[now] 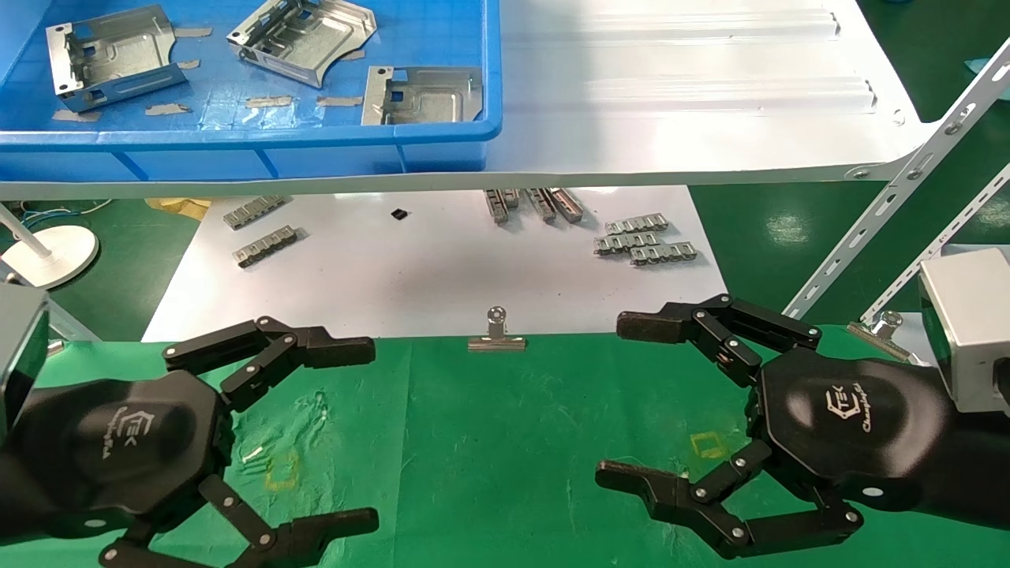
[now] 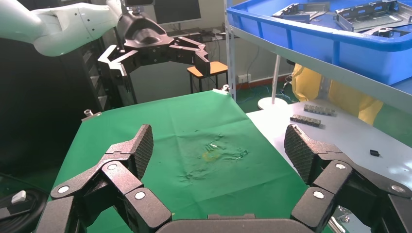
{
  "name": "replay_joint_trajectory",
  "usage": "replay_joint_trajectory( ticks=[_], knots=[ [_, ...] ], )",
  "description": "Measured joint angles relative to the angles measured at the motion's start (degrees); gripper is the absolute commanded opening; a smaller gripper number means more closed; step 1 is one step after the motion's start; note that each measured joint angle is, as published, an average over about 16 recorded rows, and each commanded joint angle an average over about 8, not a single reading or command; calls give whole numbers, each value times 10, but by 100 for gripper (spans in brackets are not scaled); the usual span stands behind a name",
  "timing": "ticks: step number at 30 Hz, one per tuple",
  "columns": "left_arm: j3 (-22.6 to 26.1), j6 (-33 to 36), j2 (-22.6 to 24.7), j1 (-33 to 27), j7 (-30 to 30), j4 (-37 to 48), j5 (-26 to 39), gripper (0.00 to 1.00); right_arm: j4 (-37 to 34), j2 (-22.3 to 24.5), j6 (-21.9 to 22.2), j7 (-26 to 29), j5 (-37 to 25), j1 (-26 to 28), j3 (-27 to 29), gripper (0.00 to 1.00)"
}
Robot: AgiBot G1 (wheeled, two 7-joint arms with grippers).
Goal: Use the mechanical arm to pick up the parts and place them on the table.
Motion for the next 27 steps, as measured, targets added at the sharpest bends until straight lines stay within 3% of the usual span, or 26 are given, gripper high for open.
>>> replay_joint_trajectory(
  ticks=[14,22,27],
  knots=[
    [0,0,0,0,0,0,0,100,0,0,0,0,0,0,0,100],
    [0,0,0,0,0,0,0,100,0,0,0,0,0,0,0,0],
    [0,0,0,0,0,0,0,100,0,0,0,0,0,0,0,0]
  ],
)
